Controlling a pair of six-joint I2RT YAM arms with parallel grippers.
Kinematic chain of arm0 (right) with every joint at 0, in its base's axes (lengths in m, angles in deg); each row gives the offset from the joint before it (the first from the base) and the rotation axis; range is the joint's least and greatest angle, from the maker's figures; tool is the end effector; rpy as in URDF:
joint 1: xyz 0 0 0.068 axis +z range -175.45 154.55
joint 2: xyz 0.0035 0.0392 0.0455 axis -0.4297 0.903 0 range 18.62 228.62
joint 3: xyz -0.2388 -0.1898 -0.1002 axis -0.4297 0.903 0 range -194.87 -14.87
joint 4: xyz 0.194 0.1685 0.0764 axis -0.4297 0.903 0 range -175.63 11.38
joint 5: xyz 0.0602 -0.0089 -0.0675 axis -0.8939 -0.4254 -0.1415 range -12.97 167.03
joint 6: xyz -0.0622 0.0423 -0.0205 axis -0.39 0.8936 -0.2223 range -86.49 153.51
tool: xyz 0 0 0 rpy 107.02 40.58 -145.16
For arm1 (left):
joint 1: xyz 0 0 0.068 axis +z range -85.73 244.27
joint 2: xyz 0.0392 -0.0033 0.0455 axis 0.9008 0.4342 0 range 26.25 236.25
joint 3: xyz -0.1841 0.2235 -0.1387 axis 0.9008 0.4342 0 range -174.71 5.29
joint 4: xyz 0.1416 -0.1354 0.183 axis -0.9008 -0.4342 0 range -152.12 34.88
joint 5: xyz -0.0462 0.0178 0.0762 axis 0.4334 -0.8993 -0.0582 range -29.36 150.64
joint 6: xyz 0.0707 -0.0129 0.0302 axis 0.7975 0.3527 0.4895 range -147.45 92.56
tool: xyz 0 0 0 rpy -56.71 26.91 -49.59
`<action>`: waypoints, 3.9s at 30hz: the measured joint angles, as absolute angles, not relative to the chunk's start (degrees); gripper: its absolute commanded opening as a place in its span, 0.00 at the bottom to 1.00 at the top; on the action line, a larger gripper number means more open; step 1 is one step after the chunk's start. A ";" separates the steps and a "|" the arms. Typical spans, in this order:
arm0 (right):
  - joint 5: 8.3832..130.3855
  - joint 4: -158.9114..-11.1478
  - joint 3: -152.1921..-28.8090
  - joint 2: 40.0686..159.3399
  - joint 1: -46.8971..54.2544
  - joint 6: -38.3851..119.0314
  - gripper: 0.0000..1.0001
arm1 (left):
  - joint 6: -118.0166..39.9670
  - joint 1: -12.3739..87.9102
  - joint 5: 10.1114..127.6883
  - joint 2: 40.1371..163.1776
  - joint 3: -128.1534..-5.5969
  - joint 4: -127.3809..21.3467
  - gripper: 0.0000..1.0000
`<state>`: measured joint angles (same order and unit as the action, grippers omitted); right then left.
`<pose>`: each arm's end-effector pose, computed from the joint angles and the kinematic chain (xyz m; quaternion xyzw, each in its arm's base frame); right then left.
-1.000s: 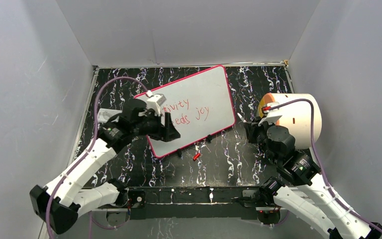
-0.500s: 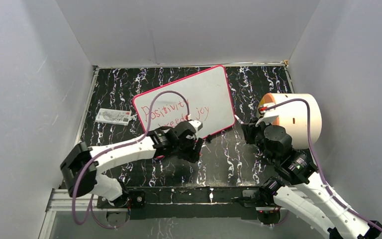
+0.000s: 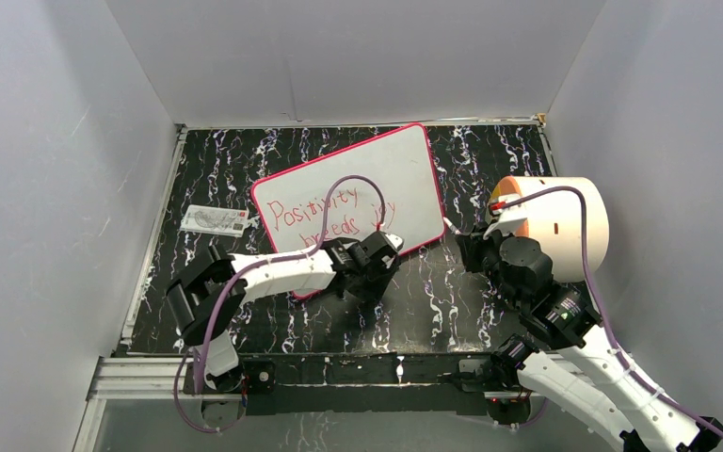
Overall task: Write a sentence on the whiteboard
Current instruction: Close the whiteboard marker at the center of the board.
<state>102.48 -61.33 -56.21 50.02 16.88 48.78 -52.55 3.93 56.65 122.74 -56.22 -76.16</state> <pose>0.1081 0.0597 0.3462 -0.0488 0.7807 0.1357 0.6081 0.1896 -0.3234 0.2133 0.2795 0.9141 -0.1737 0.2371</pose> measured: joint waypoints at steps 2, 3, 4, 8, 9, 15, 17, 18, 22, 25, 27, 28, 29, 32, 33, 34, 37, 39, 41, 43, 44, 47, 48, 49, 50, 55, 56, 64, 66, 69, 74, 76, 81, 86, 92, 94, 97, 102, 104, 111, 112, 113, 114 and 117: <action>102.50 -61.33 -56.21 49.91 16.88 48.78 0.00 | -51.85 3.93 56.65 123.98 -57.05 -76.53 0.35; 102.48 -61.33 -56.21 49.76 16.88 48.78 0.00 | -51.63 3.93 56.65 124.71 -57.69 -76.81 0.34; 102.48 -61.33 -56.21 49.67 16.88 48.78 0.00 | -51.32 3.93 56.65 125.47 -58.36 -77.01 0.33; 102.37 -61.35 -56.23 49.30 16.88 48.78 0.00 | -50.34 3.93 56.72 127.68 -60.24 -78.10 0.28; 102.35 -61.33 -56.23 49.32 16.88 48.78 0.00 | -50.14 3.93 56.72 128.03 -60.53 -78.34 0.27; 102.32 -61.33 -56.21 49.32 16.88 48.80 0.00 | -49.31 3.98 57.04 130.17 -61.82 -79.81 0.24; 102.32 -61.33 -56.23 49.32 16.88 48.80 0.00 | -49.20 4.06 57.31 130.30 -62.15 -80.31 0.24; 102.32 -61.33 -56.21 49.32 16.88 48.80 0.00 | -49.12 4.11 57.39 130.45 -62.28 -80.64 0.24; 102.32 -61.35 -56.21 49.30 16.88 48.80 0.00 | -49.03 4.26 57.48 130.96 -62.87 -81.47 0.23; 102.32 -61.33 -56.23 49.30 16.88 48.80 0.00 | -49.05 4.30 57.68 131.31 -63.11 -82.34 0.24; 102.32 -61.33 -56.21 49.17 16.88 48.80 0.00 | -49.05 4.30 57.68 131.87 -63.22 -83.02 0.24; 102.35 -61.33 -56.23 49.02 16.88 48.80 0.00 | -49.09 4.30 57.66 131.87 -63.35 -83.26 0.24; 102.35 -61.33 -56.23 48.91 16.88 48.80 0.00 | -49.09 4.30 57.55 131.87 -63.41 -83.55 0.25; 102.35 -61.35 -56.23 48.56 16.88 48.80 0.00 | -49.12 4.30 57.28 131.90 -63.46 -84.14 0.25; 102.35 -61.33 -56.23 48.56 16.88 48.80 0.00 | -49.14 4.28 57.15 131.90 -63.46 -84.25 0.25; 102.35 -61.33 -56.21 48.58 16.88 48.80 0.00 | -49.14 4.28 57.07 131.90 -63.46 -84.31 0.25; 102.35 -61.33 -56.23 48.56 16.88 48.80 0.00 | -49.14 4.26 56.93 131.90 -63.46 -84.38 0.26; 102.35 -61.33 -56.21 48.56 16.88 48.80 0.00 | -49.18 4.24 56.91 131.90 -63.46 -84.35 0.26; 102.35 -61.33 -56.23 48.56 16.88 48.80 0.00 | -49.29 4.15 56.85 131.94 -63.48 -84.35 0.26; 102.35 -61.35 -56.23 48.56 16.88 48.80 0.00 | -49.38 4.13 56.78 132.05 -63.59 -84.40 0.25; 102.35 -61.33 -56.23 48.56 16.88 48.80 0.00 | -49.38 4.13 56.76 132.27 -63.81 -84.55 0.24; 102.35 -61.33 -56.21 48.58 16.88 48.82 0.00 | -49.38 4.13 56.58 132.79 -64.37 -84.97 0.18; 102.35 -61.33 -56.21 48.58 16.88 48.82 0.00 | -49.38 4.13 56.54 132.88 -64.44 -85.08 0.15; 102.35 -61.33 -56.21 48.58 16.88 48.82 0.00 | -49.38 4.13 56.50 132.95 -64.48 -85.16 0.10; 102.35 -61.33 -56.21 48.58 16.88 48.82 0.00 | -49.42 4.13 56.54 132.95 -64.48 -85.16 0.04; 102.35 -61.33 -56.23 48.56 16.88 48.82 0.00 | -49.25 3.89 56.17 132.81 -64.48 -85.16 0.00; 102.35 -61.33 -56.21 48.56 16.88 48.82 0.00 | -49.20 3.87 56.10 132.73 -64.42 -85.14 0.00; 101.43 -61.33 -56.21 48.58 16.88 49.87 0.00 | -46.82 3.76 53.63 129.45 -61.25 -83.87 0.00; 100.62 -61.33 -56.21 48.60 16.88 50.13 0.00 | -45.47 3.76 52.41 127.85 -60.62 -83.92 0.00; 99.46 -61.33 -56.21 48.62 16.88 50.55 0.00 | -43.83 3.78 50.95 125.32 -60.40 -83.66 0.00; 97.76 -61.33 -56.21 48.62 16.88 51.68 0.00 | -39.54 3.76 48.28 116.95 -58.47 -83.15 0.00; 96.77 -61.33 -56.21 48.62 16.88 52.01 0.00 | -37.38 3.76 47.21 113.45 -57.93 -82.82 0.00; 93.84 -61.35 -56.21 48.62 16.88 52.86 0.00 | -30.60 3.76 44.04 104.16 -55.20 -81.91 0.00; 90.28 -62.14 -56.21 49.02 16.88 52.99 0.00 | -24.35 3.76 42.77 97.63 -53.10 -80.77 0.00; 84.90 -64.11 -56.21 51.49 16.88 52.99 0.00 | -15.26 3.76 43.86 89.98 -48.59 -77.95 0.00; 82.70 -64.68 -56.23 52.45 16.88 52.84 0.00 | -12.13 3.76 44.80 88.29 -47.70 -77.40 0.00; 78.30 -65.68 -56.25 53.85 16.88 52.67 0.00 | -7.76 3.76 46.51 86.83 -47.39 -76.90 0.00; 71.44 -68.26 -56.34 55.66 16.88 52.58 0.00 | -0.62 3.76 49.94 85.06 -46.19 -75.31 0.00; 69.08 -69.11 -56.36 56.43 16.88 52.40 0.00 | 1.83 3.76 51.10 84.62 -45.67 -74.85 0.00; 63.16 -71.28 -56.76 57.36 16.88 51.81 0.00 | 9.15 3.76 54.57 81.87 -43.13 -73.08 0.00; 62.46 -71.60 -56.76 57.39 16.88 51.79 0.00 | 10.01 3.76 55.12 81.41 -42.91 -72.99 0.00; 61.67 -72.13 -56.76 57.50 16.88 51.77 0.00 | 10.62 3.76 55.56 80.97 -42.78 -72.81 0.00; 60.95 -72.59 -56.78 57.69 16.88 51.75 0.00 | 11.12 3.76 55.78 80.71 -42.74 -72.57 0.00; 59.03 -73.51 -56.95 58.59 16.88 51.75 0.00 | 12.48 3.76 56.67 80.01 -42.71 -71.68 0.00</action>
